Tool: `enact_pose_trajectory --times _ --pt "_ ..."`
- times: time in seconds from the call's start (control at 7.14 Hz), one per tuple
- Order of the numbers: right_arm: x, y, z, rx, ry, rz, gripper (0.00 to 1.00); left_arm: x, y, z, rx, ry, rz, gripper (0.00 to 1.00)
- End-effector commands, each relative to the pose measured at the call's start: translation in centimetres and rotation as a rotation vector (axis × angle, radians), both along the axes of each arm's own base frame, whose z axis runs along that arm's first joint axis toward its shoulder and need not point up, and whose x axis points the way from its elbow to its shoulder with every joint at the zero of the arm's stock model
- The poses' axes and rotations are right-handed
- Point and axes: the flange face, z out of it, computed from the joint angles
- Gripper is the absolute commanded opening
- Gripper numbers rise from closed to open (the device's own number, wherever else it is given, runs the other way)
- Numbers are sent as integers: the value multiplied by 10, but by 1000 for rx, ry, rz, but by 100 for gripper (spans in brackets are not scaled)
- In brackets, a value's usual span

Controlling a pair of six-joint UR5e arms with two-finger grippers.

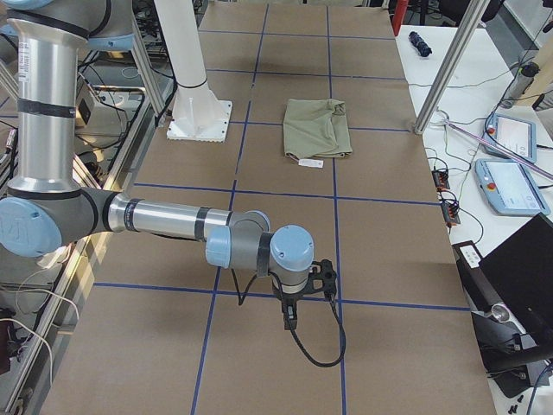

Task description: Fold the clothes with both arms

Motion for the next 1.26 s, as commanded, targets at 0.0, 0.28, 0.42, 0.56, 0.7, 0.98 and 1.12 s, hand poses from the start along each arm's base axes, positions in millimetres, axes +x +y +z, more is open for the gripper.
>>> enact_pose_trajectory --times 0.0,0.28,0.42,0.56,0.7,0.98,1.12 --pt "1 5 -49 -69 -2 71 100 -1 5 -3 -32 22 1 100" --pt "-3 16 -41 -93 -32 78 100 -8 2 -9 -16 15 -10 100" --pt "-4 24 -33 -109 -34 77 100 -16 2 -9 -6 12 -18 100" --pt "-4 24 -32 -110 -33 77 100 -26 4 -7 27 9 -1 100" --pt "-4 23 -33 -104 -31 75 100 -28 6 -6 29 9 0 100" --pt "-5 21 -34 -119 -30 92 100 -28 12 0 8 14 -8 100" --pt "-6 20 -35 -119 -30 91 100 -28 12 2 -27 17 -42 100"
